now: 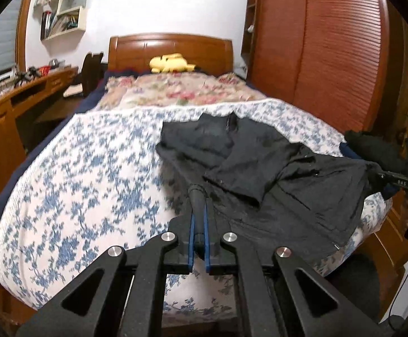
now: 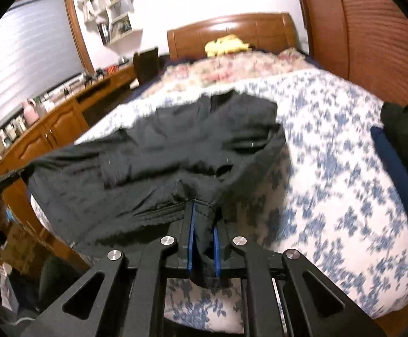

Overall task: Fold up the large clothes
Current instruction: 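Grasp the jacket hem with the left tool while the right tool grasps the hem too, then lift the hem with both tools and fold it over toward the collar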

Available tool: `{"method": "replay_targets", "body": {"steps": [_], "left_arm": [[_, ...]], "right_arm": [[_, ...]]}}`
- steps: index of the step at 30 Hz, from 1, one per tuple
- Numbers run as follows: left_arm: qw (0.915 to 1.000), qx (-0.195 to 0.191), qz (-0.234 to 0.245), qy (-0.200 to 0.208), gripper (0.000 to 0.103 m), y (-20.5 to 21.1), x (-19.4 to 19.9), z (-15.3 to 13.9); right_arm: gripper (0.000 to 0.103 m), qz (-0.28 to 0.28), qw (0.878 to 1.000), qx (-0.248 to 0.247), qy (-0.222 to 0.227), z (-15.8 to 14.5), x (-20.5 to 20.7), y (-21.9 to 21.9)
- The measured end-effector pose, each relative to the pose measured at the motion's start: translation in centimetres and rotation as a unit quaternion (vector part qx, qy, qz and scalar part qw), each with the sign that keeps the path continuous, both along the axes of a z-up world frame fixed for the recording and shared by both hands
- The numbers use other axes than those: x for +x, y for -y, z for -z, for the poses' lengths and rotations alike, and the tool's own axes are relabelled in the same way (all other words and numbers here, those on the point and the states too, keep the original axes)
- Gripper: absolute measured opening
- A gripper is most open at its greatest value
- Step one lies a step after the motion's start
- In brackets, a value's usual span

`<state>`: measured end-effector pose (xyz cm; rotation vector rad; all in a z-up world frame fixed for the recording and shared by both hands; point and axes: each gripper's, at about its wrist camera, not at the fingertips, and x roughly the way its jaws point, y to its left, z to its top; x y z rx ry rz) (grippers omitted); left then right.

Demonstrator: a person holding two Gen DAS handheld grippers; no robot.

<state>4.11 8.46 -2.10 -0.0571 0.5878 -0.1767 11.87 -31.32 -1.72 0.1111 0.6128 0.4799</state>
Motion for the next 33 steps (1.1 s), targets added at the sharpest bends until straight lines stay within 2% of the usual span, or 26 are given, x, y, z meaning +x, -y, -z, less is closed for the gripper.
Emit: {"method": "replay_targets", "body": {"steps": [9, 19, 27, 33], "left_arm": [[0.9982, 0.002, 0.011, 0.059, 0.005, 0.9, -5.0, -4.3], [0.9944, 0.003, 0.017, 0.104, 0.005, 1.1, -9.6, -7.3], [0.9969, 0.006, 0.011, 0.077, 0.005, 1.1, -7.9, -5.7], [0.9977, 0.008, 0.01, 0.066, 0.005, 1.2, -7.1, -4.8]], "right_arm": [[0.01, 0.0, 0.998, 0.024, 0.056, -3.8, -6.3, 3.0], [0.01, -0.007, 0.994, 0.027, 0.105, -5.7, -12.9, 5.6], [0.01, -0.001, 0.996, 0.011, 0.085, -3.2, -10.8, 5.5], [0.01, 0.001, 0.997, 0.001, 0.073, -3.6, -9.3, 4.3]]}}
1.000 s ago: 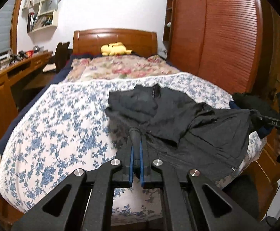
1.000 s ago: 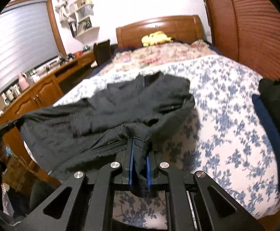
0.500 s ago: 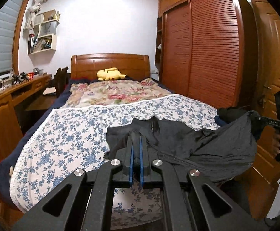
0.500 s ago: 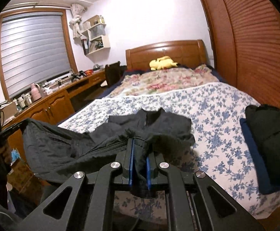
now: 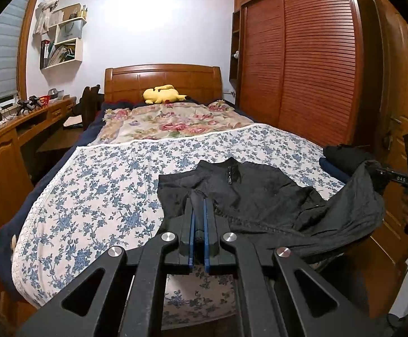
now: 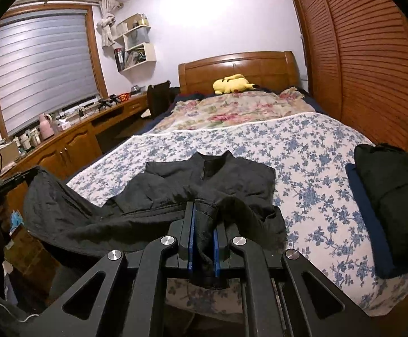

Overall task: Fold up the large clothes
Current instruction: 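Lift the hem with both tools and fold it over toward the collar, then lower the folded jacket onto the bed and open both tools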

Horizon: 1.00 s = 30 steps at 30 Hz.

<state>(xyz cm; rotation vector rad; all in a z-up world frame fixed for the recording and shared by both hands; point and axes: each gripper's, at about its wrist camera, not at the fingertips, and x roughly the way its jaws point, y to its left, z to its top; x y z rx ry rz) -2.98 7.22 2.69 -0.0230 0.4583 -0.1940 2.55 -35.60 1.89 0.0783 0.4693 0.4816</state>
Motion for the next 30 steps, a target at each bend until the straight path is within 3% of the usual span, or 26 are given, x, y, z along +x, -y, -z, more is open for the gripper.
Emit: {"method": "replay_targets", "body": {"steps": [6, 11, 30], "left_arm": [[1.0, 0.0, 0.001, -0.008, 0.005, -0.1, 1.4, 0.5], [0.9997, 0.004, -0.003, -0.023, 0.005, -0.2, 4.3, 1.3], [0.9962, 0.004, -0.046, -0.074, 0.005, -2.5, 20.7, 5.2]], "right_arm": [[0.01, -0.004, 1.0, -0.014, -0.002, -0.1, 1.0, -1.1], [0.01, -0.007, 1.0, -0.024, -0.015, 0.7, 4.2, -1.9], [0.01, -0.005, 0.996, -0.072, -0.059, 3.1, 22.6, -6.7]]}}
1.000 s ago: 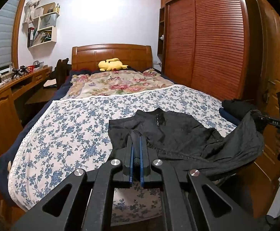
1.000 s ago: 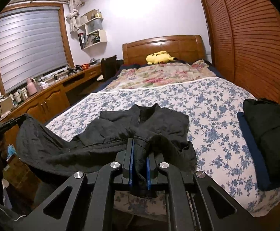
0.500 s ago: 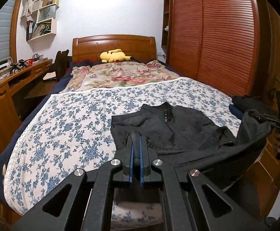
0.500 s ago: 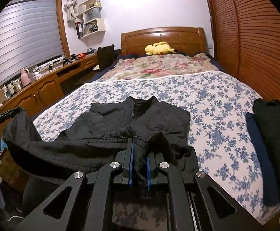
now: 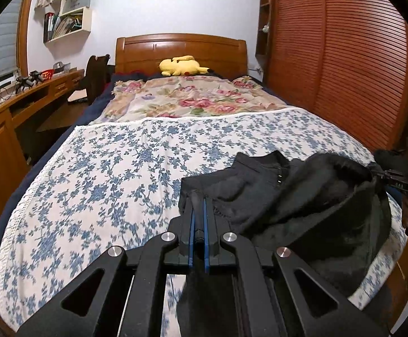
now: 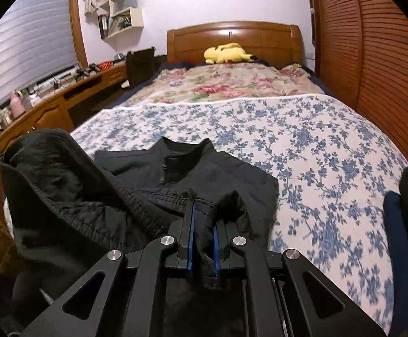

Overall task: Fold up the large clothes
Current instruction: 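Lower the folded jacket onto the bed and open both tools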

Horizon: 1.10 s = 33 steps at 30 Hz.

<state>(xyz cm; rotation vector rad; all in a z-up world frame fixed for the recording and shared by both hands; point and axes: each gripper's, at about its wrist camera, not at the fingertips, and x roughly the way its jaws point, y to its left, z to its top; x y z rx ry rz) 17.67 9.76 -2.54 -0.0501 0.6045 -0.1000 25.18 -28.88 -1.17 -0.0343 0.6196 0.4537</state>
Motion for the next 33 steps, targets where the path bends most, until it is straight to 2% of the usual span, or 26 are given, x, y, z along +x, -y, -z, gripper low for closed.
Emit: {"method": "replay_targets", "body": {"steps": [3, 11, 16, 18, 20, 22, 24, 25, 26, 29, 30, 32, 33], "left_arm": [[1.0, 0.004, -0.001, -0.008, 0.005, 0.1, 2.8, 0.8], [0.9997, 0.014, -0.018, -0.009, 0.005, 0.2, 9.7, 0.5], [0.9993, 0.025, -0.026, -0.009, 0.005, 0.7, 12.9, -0.1], [0.9992, 0.027, -0.021, -0.022, 0.006, 1.0, 13.8, 0.3], [0.9989, 0.025, -0.019, -0.035, 0.013, 1.2, 14.0, 0.8], [0.999, 0.024, -0.01, -0.036, 0.025, 1.2, 13.3, 1.2], [0.999, 0.027, -0.003, -0.036, 0.033, 1.4, 12.7, 1.4], [0.9989, 0.029, 0.0, -0.038, 0.035, 1.4, 12.0, 1.6], [0.9988, 0.028, 0.004, -0.04, 0.035, 1.5, 11.7, 1.7], [0.9985, 0.021, 0.017, -0.048, 0.043, 1.5, 10.2, 2.4], [0.9983, 0.018, 0.02, -0.051, 0.045, 1.6, 9.7, 2.6], [0.998, 0.013, 0.023, -0.058, 0.053, 1.6, 8.5, 3.3], [0.9978, 0.011, 0.025, -0.059, 0.06, 1.6, 8.1, 3.5]], "right_arm": [[0.01, 0.001, 1.0, -0.018, -0.003, 0.2, 2.8, -1.1], [0.01, 0.017, 1.0, 0.008, -0.006, -0.1, 10.9, -2.3], [0.01, 0.043, 0.999, 0.006, -0.009, 0.2, 15.5, -3.6], [0.01, 0.054, 0.998, 0.001, -0.017, 0.9, 16.7, -4.2], [0.011, 0.055, 0.998, -0.008, -0.033, 2.0, 17.6, -5.1], [0.013, 0.055, 0.997, -0.027, -0.045, 2.8, 18.0, -6.2], [0.026, 0.046, 0.997, -0.027, -0.053, 3.1, 18.0, -6.7], [0.031, 0.041, 0.997, -0.025, -0.058, 3.1, 18.0, -6.8], [0.04, 0.04, 0.997, -0.019, -0.06, 2.9, 18.0, -6.7], [0.063, 0.039, 0.998, -0.008, -0.052, 1.8, 17.4, -5.9], [0.068, 0.04, 0.998, -0.007, -0.042, 1.3, 17.0, -5.4], [0.07, 0.05, 0.998, -0.007, -0.022, 0.4, 16.3, -4.5], [0.073, 0.054, 0.998, -0.007, -0.019, 0.4, 16.1, -3.9]]}}
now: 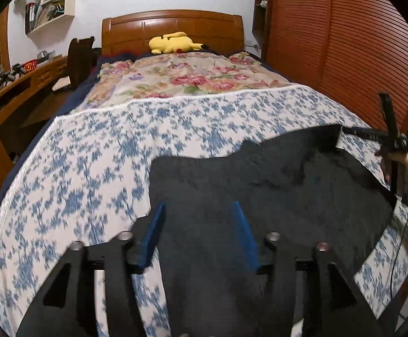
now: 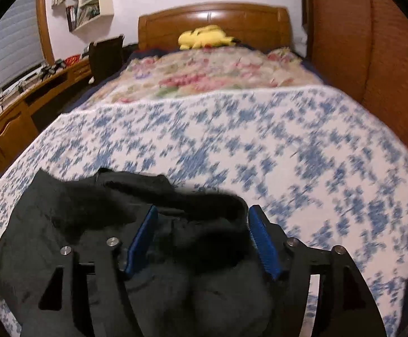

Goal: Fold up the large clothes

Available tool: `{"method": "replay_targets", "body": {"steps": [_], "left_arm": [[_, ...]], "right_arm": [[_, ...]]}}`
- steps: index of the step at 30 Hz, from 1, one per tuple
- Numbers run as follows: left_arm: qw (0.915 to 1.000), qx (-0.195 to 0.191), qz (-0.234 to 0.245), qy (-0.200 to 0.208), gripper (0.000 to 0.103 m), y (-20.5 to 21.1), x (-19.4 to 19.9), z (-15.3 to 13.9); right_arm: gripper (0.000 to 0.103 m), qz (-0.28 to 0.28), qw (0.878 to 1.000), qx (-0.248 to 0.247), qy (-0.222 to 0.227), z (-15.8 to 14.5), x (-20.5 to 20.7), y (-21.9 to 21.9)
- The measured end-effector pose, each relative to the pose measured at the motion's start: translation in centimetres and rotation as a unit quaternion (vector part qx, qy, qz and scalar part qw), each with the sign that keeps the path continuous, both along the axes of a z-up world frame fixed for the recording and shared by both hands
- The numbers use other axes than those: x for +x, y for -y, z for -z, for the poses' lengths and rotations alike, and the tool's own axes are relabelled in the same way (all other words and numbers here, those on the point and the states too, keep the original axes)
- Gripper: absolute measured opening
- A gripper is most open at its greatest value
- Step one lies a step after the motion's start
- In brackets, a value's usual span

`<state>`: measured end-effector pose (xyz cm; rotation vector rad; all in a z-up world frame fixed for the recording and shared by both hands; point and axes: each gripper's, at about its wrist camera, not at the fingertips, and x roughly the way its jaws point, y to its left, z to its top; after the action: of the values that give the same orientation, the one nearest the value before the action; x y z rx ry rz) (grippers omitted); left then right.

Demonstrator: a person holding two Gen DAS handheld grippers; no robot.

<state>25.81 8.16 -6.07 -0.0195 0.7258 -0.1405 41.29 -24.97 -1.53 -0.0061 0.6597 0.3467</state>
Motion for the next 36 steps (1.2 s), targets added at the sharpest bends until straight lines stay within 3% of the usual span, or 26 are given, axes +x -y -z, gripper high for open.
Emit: {"method": "replay_targets", "body": {"steps": [5, 13, 14, 17, 20, 22, 24, 28, 31, 32, 33, 36], "left_arm": [[0.9998, -0.001, 0.006, -0.016, 0.065, 0.5, -2.2, 1.5], [0.999, 0.0, 0.007, -0.044, 0.066, 0.9, -5.1, 3.5], [0.9989, 0.0, 0.007, -0.047, 0.066, 0.9, -5.3, 3.7], [0.9984, -0.001, 0.007, -0.056, 0.066, 0.9, -5.9, 4.2], [0.9982, -0.002, 0.009, -0.06, 0.067, 0.9, -6.4, 4.5], [0.9981, 0.001, 0.011, -0.06, 0.067, 1.1, -6.5, 4.7], [0.9982, -0.003, 0.01, -0.059, 0.067, 1.3, -6.6, 4.7], [0.9984, -0.012, 0.013, -0.055, 0.067, 1.5, -6.9, 4.6], [0.9985, -0.015, 0.011, -0.052, 0.067, 1.4, -7.1, 4.5], [0.9985, -0.015, 0.01, -0.051, 0.067, 1.4, -7.1, 4.5], [0.9986, -0.013, 0.009, -0.05, 0.067, 1.3, -7.3, 4.5], [0.9987, -0.012, 0.006, -0.049, 0.067, 0.8, -7.7, 4.7]], "right_arm": [[0.073, 0.001, 0.999, -0.016, -0.046, 2.2, 0.9, 1.0], [0.073, 0.031, 0.99, 0.022, -0.138, 5.8, 6.8, 1.7], [0.066, 0.032, 0.988, 0.03, -0.15, 6.2, 7.2, 1.8], [0.005, 0.002, 0.986, 0.041, -0.163, 6.6, 8.1, 1.1], [0.004, 0.015, 0.994, 0.021, -0.109, 4.9, 7.5, 0.6], [0.004, 0.064, 0.996, 0.02, -0.06, 3.1, 6.8, 1.3], [0.004, 0.093, 0.994, 0.022, -0.06, 2.4, 7.1, 1.6], [0.009, 0.082, 0.991, -0.047, -0.095, 2.3, 7.6, 0.3], [0.03, 0.059, 0.993, -0.07, -0.071, 0.7, 5.7, -0.1], [0.047, 0.046, 0.995, -0.065, -0.065, 0.3, 4.2, 0.2], [0.056, 0.033, 0.996, -0.06, -0.062, 0.2, 2.9, 0.5], [0.063, 0.0, 0.996, -0.069, -0.049, 0.3, -2.4, 1.7]]}}
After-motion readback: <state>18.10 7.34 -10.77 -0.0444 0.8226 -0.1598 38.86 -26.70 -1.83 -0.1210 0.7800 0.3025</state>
